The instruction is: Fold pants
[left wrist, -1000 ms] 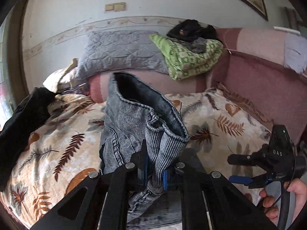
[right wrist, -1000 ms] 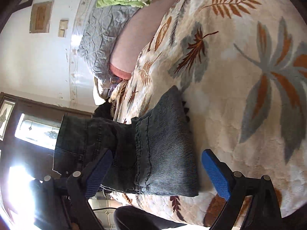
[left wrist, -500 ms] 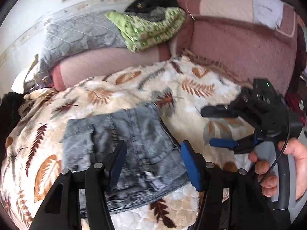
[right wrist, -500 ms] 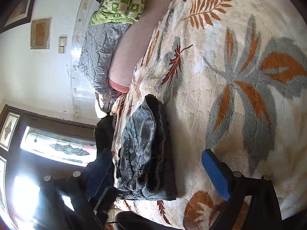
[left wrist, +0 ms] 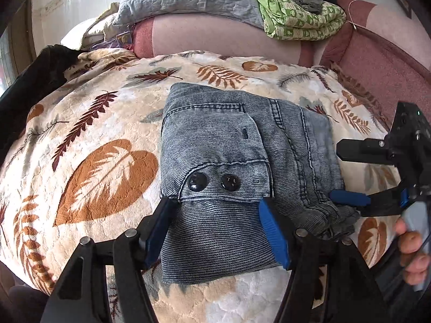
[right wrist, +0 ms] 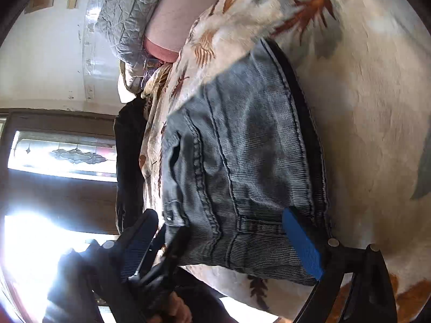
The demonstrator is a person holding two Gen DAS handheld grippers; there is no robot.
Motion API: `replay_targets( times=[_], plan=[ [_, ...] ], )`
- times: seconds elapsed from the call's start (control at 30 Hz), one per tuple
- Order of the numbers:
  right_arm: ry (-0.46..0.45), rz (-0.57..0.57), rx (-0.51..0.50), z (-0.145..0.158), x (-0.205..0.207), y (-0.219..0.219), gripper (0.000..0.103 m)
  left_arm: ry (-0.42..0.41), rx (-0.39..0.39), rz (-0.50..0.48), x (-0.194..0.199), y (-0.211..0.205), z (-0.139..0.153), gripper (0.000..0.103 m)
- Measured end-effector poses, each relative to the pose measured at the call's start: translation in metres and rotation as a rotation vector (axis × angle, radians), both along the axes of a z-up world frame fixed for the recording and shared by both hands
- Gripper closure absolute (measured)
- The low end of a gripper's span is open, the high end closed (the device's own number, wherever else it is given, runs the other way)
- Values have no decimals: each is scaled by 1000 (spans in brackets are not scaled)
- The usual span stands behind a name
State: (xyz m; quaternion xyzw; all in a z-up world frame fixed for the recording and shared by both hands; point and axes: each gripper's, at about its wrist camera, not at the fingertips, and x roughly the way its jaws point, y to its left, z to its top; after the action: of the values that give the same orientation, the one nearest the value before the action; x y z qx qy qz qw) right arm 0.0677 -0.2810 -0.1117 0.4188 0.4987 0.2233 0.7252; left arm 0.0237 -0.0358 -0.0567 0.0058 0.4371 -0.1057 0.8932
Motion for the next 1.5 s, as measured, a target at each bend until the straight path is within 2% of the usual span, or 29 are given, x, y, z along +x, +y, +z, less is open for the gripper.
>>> replay_targets(
  times=[0.07,0.1,0.17,0.2,0.3,0.33,0.4,0.47,0.57,0.63,0.7,0.73,0.8,0.87,0.9,0.93,0.97,1.07,1.13,1.2,1.27,1.33,1.43,1.5],
  plan=[
    [3,-8,26,10,-1,-5,9,-77,-41,14,-6,6,22,36],
    [17,-13,-1,19,1,-5,8,-127,-64,19,-9,8,35,36],
    [-17,-4,-101,44,12,-1,8,-198,-75,18,-12,6,51,36],
    [-39,13,-128,58,20,3,8,-195,-61,5,-10,1,49,36],
    [-96,97,-213,96,54,33,8,-56,-2,-64,4,-17,11,36],
    [-117,146,-257,108,70,48,8,-64,47,-68,1,-22,2,36],
    [-126,252,-380,121,103,90,8,-132,127,-84,-12,-33,-3,36],
    [-107,368,-540,119,135,133,8,-150,165,-97,-16,-39,-6,36],
    [-88,510,-780,98,176,191,9,-128,105,-100,-11,-30,-5,36],
    [-49,561,-838,79,196,215,12,-122,84,-109,-10,-26,-4,36],
    [-7,632,-910,60,209,236,41,-128,88,-117,-10,-26,-5,36],
    [28,657,-928,50,215,244,44,-133,96,-120,-11,-27,-5,36],
    [72,702,-969,35,221,254,45,-139,105,-124,-12,-28,-7,36],
    [98,722,-989,26,224,257,45,-140,103,-126,-12,-28,-7,36],
    [103,721,-985,23,225,257,49,-140,101,-127,-12,-27,-7,36],
    [99,725,-980,22,226,258,57,-141,102,-128,-12,-27,-8,36],
    [91,740,-976,22,225,260,79,-143,103,-129,-12,-27,-8,36],
    [17,773,-1032,25,216,272,91,-147,110,-130,-13,-29,-8,36],
    [-32,756,-1068,28,213,273,92,-147,108,-128,-13,-29,-9,36],
    [-86,692,-1090,33,215,270,93,-150,114,-128,-14,-30,-9,36],
    [-72,675,-1048,28,219,266,93,-153,120,-125,-14,-31,-10,36],
    [-109,661,-1078,30,216,266,93,-159,131,-127,-15,-32,-11,36],
    [-173,557,-1041,58,207,253,88,-164,133,-126,-16,-32,-11,36],
    [-184,490,-966,79,203,238,88,-167,132,-127,-16,-32,-11,36]
  ],
)
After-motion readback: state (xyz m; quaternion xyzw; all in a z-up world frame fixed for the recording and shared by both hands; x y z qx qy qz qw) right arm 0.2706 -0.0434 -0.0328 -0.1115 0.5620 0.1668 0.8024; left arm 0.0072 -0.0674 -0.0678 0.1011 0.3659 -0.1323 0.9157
